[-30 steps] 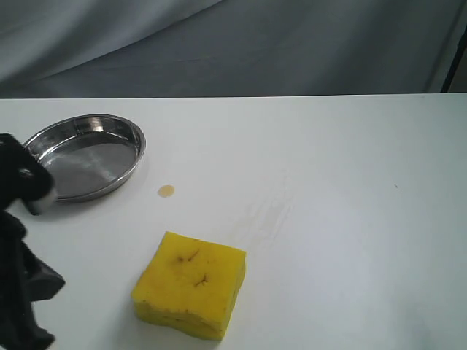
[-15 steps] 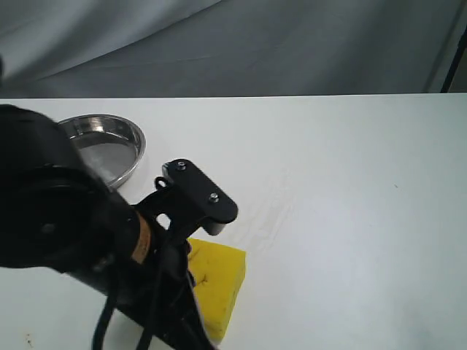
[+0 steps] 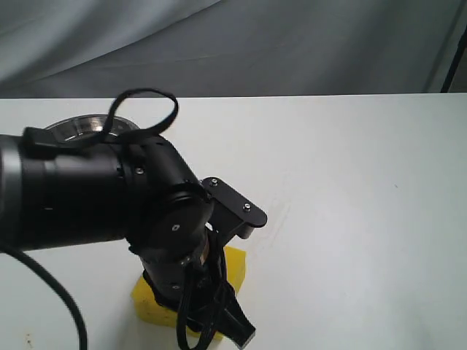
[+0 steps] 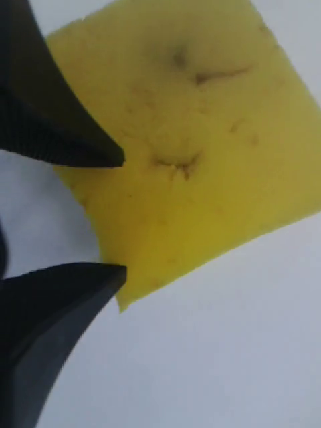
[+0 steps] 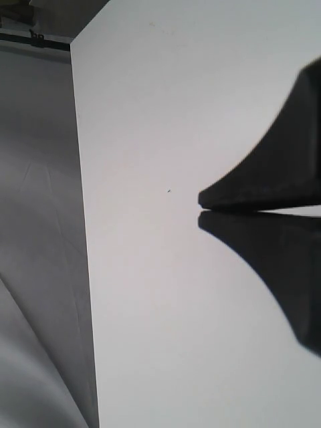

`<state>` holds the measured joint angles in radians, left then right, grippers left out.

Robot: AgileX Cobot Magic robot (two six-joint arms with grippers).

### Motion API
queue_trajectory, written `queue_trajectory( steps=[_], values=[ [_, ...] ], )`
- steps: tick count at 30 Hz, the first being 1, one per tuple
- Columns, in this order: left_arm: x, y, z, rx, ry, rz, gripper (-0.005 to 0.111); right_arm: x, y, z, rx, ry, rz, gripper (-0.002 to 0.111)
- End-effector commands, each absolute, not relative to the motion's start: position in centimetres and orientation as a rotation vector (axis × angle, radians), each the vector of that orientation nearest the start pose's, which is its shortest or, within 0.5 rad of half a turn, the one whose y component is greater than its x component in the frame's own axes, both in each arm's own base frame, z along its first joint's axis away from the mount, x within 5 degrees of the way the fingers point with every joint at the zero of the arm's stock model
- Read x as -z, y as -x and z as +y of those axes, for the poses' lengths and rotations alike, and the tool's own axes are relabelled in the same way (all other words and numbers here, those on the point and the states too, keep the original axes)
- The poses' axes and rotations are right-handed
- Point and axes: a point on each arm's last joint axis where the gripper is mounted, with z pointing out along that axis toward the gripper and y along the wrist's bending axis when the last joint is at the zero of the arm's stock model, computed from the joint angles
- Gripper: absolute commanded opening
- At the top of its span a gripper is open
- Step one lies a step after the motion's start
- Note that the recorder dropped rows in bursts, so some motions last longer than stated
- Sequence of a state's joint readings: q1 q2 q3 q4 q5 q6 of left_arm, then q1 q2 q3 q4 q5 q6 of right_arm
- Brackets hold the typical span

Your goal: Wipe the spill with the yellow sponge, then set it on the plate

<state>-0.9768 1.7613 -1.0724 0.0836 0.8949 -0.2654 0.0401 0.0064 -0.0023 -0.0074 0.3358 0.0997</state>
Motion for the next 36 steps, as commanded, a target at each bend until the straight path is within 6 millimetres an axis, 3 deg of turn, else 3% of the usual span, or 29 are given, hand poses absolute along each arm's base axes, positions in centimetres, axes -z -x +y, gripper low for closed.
queue_trajectory(
  steps=[1, 10, 13, 17, 23, 29, 36],
  values=[
    [-16.3, -18.7, -26.5, -0.042, -1.084, 2.845, 0.045, -18.4, -5.4, 0.1, -0.079, -0.047, 1.804, 0.0],
    [-15.0, -18.9, -26.7, -0.058, -1.09, 2.86, 0.043, -18.4, -5.4, 0.1, -0.079, -0.047, 1.804, 0.0],
    [-15.0, -18.9, -26.8, -0.05, -1.089, 2.854, 0.029, -18.4, -5.4, 0.1, -0.079, -0.047, 1.804, 0.0],
    [-15.0, -19.0, -26.7, -0.07, -1.106, 2.849, -0.001, -18.4, -5.4, 0.1, -0.079, -0.047, 1.804, 0.0],
    [-15.3, -19.5, -26.3, -0.174, -1.18, 2.776, 0.0, -18.4, -5.4, 0.1, -0.079, -0.047, 1.804, 0.0],
    [-18.0, -20.7, -27.6, -0.179, -1.151, 2.749, 0.0, -18.4, -5.4, 0.1, -0.079, -0.047, 1.804, 0.0],
    [-22.9, -23.2, -29.0, -0.292, -1.133, 2.587, 0.0, -18.4, -5.4, 0.1, -0.079, -0.047, 1.804, 0.0]
  ],
)
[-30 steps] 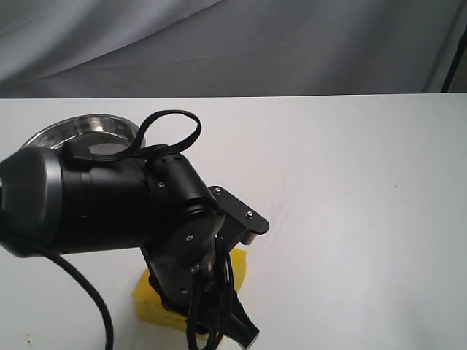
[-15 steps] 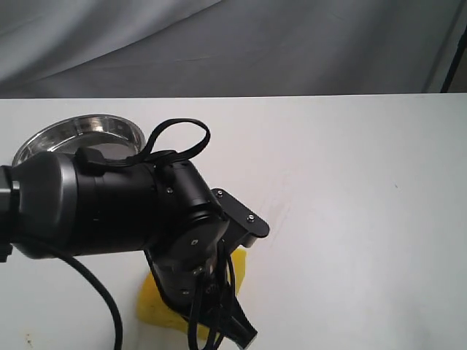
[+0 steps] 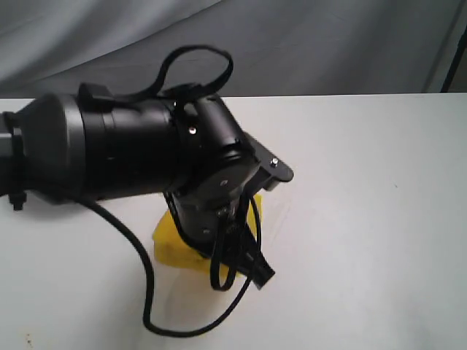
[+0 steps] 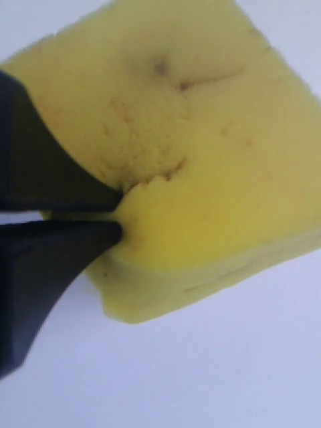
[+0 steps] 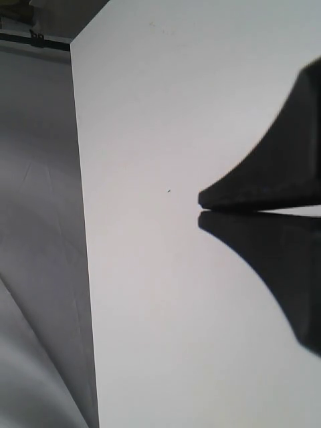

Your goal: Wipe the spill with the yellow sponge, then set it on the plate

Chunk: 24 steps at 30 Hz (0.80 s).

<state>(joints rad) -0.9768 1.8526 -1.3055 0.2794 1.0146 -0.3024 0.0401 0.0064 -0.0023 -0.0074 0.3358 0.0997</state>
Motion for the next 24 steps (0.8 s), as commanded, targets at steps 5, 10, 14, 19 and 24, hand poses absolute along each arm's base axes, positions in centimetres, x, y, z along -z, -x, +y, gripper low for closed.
queue_trajectory(
  steps=[5, 10, 14, 19, 24],
  values=[
    [-25.1, -27.1, -27.9, -0.204, -0.944, 2.601, 0.0, -18.4, -5.4, 0.1, -0.079, -0.047, 1.804, 0.0],
    [-22.6, -32.5, -24.7, -0.241, -0.841, 2.701, 0.0, -18.4, -5.4, 0.1, -0.079, -0.047, 1.804, 0.0],
    [-19.6, -35.0, -25.3, -0.202, -0.839, 2.719, 0.0, -18.4, -5.4, 0.1, -0.079, -0.047, 1.804, 0.0],
    [-17.2, -37.0, -26.8, -0.21, -0.841, 2.73, 0.0, -18.4, -5.4, 0.1, -0.079, -0.047, 1.804, 0.0],
    [-14.5, -38.7, -26.8, -0.276, -0.836, 2.777, 0.0, -18.4, -5.4, 0.1, -0.079, -0.047, 1.804, 0.0]
  ],
)
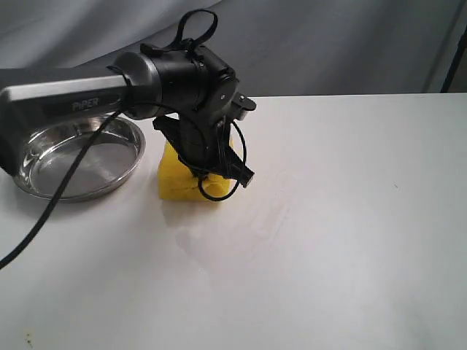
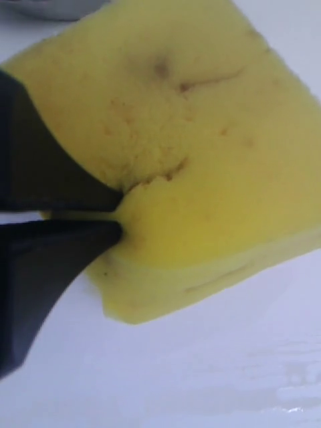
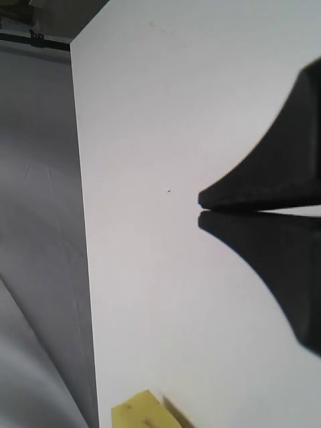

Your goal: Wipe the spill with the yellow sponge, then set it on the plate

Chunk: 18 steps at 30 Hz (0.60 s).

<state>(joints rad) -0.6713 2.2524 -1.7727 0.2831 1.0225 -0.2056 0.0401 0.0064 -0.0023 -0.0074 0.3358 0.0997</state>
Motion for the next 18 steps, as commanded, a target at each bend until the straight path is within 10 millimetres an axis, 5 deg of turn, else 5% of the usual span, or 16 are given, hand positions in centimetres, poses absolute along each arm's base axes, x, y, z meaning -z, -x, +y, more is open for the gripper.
queue_trajectory(
  steps=[1, 8, 18],
  values=[
    [-14.0, -39.0, -26.8, -0.281, -0.831, 2.789, 0.0, -18.4, -5.4, 0.1, -0.079, -0.047, 1.804, 0.0],
    [-12.5, -39.3, -25.3, -0.322, -0.776, 2.948, 0.0, -18.4, -5.4, 0.1, -0.079, -0.047, 1.804, 0.0],
    [-12.2, -38.0, -26.0, -0.169, -0.836, 3.053, 0.0, -18.4, -5.4, 0.1, -0.079, -0.047, 1.804, 0.0]
  ],
)
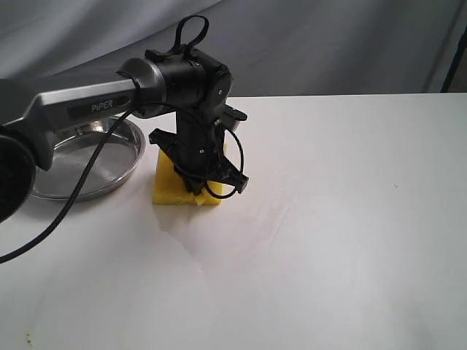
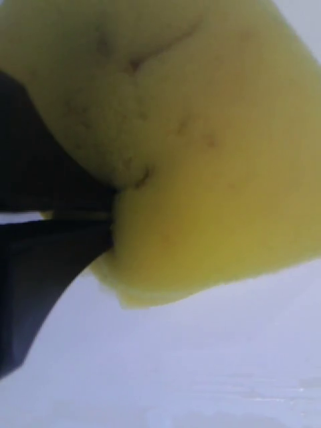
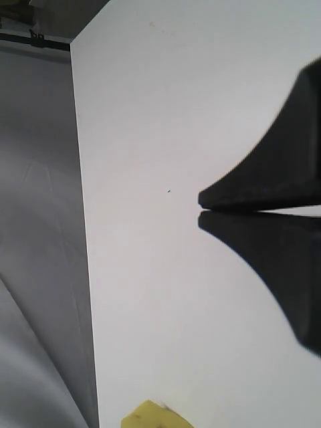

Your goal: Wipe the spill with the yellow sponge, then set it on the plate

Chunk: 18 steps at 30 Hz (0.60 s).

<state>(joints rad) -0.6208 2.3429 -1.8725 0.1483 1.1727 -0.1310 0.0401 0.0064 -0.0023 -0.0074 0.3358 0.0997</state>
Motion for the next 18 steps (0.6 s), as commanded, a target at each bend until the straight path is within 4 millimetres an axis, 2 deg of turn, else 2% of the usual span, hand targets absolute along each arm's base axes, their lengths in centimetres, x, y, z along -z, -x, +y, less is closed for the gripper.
queue_trajectory(
  steps=[1, 7, 13, 18],
  values=[
    [-12.3, -38.0, -26.0, -0.168, -0.835, 3.052, 0.0, -18.4, -5.4, 0.1, -0.079, -0.047, 1.804, 0.0],
    [-13.1, -38.0, -25.7, -0.18, -0.875, 3.025, 0.0, -18.4, -5.4, 0.1, -0.079, -0.047, 1.804, 0.0],
    [-16.2, -37.7, -25.8, -0.114, -0.865, 2.971, 0.0, -18.4, -5.4, 0.1, -0.079, -0.047, 1.804, 0.0],
    [-17.8, -36.9, -26.1, 0.009, -0.871, 2.972, 0.0, -18.4, -5.4, 0.1, -0.079, -0.047, 1.804, 0.0]
  ],
)
